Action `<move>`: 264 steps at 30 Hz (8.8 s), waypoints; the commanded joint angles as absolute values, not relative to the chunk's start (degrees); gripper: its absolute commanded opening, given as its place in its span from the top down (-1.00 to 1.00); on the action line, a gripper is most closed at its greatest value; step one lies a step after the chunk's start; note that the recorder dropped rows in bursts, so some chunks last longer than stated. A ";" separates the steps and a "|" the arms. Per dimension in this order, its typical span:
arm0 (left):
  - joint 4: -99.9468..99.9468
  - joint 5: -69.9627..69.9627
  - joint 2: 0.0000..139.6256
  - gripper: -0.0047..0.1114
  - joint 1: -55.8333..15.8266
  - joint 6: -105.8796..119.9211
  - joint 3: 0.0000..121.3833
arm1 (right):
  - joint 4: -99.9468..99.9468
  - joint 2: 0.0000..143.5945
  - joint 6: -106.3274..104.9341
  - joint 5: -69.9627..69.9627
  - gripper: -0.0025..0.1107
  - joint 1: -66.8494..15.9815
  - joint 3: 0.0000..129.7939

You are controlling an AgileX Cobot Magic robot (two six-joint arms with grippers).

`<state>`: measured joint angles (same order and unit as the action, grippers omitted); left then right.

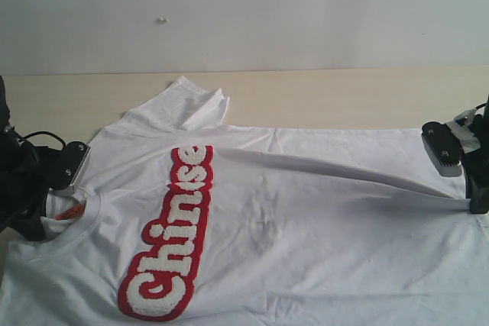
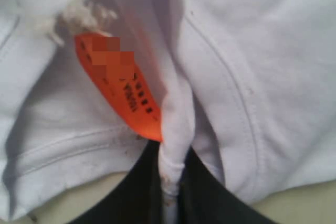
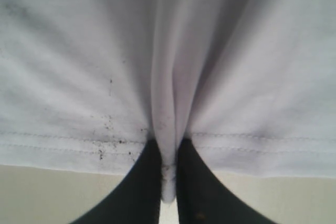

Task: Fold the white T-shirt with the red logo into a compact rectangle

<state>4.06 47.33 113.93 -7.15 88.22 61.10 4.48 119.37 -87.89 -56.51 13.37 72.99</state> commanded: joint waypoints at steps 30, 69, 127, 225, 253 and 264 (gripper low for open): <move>-22.15 38.81 93.09 0.92 -7.94 56.43 62.58 | 2.12 90.71 -80.79 -49.53 0.96 13.30 72.42; -40.87 45.64 48.80 0.92 -7.94 18.14 62.58 | -40.36 73.81 -65.55 -65.96 0.96 13.30 83.79; -1.00 -2.55 104.96 0.78 -0.58 20.21 62.58 | -26.79 115.80 -39.80 -38.86 0.96 13.30 89.82; 37.37 33.71 89.32 0.92 -10.28 64.23 56.51 | -25.91 127.61 -27.41 -28.60 0.22 11.07 83.92; 37.37 31.69 89.32 0.92 -10.28 64.23 56.51 | -28.98 121.79 -31.97 -27.69 0.96 10.97 88.23; 37.37 31.27 89.32 0.92 -10.28 64.36 56.51 | -39.04 121.79 -34.34 -33.23 0.96 10.97 100.00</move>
